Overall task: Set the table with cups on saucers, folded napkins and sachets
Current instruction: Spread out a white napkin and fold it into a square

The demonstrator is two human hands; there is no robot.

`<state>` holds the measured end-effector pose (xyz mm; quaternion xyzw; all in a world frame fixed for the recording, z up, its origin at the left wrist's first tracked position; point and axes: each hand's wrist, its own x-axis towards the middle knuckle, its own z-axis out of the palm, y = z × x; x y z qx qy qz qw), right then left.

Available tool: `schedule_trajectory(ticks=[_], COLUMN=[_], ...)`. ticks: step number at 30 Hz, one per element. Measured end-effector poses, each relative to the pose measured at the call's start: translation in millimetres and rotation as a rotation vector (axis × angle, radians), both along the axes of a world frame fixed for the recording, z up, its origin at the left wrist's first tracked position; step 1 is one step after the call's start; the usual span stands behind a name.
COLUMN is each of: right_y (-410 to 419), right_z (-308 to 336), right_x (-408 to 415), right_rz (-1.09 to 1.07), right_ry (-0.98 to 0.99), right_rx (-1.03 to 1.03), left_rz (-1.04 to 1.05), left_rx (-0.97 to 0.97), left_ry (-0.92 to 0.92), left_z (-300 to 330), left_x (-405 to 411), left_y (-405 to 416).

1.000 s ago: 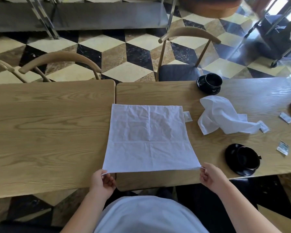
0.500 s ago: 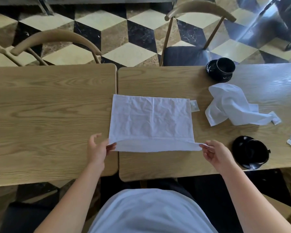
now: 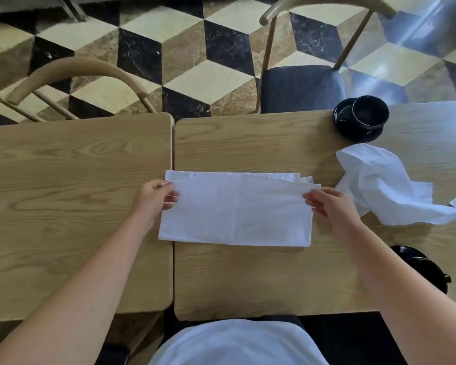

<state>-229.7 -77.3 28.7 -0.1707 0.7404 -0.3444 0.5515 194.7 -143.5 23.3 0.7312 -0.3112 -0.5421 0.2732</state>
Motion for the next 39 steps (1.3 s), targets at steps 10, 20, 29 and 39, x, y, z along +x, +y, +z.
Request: schedule_trajectory(ticks=[10,20,29,39], right_y=[-53,-70,-82,-118], right_z=[-39,-52,-59,-53], right_x=[-4,-7,0,12], right_rz=[0.106,0.132,0.226,1.016], right_ry=[0.223,0.231,0.391,0.857], right_rx=[0.095,0.116,0.144,0.062], left_rz=[-0.060,-0.021,0.172,0.156], left_rx=[0.104,0.188,0.211,1.040], left_ry=[-0.326,-0.356,-0.389,0.609], left_z=[-38,-53,-45,-30], left_x=[0,0,-17,-223], left_y=[-50,-68,-59,72])
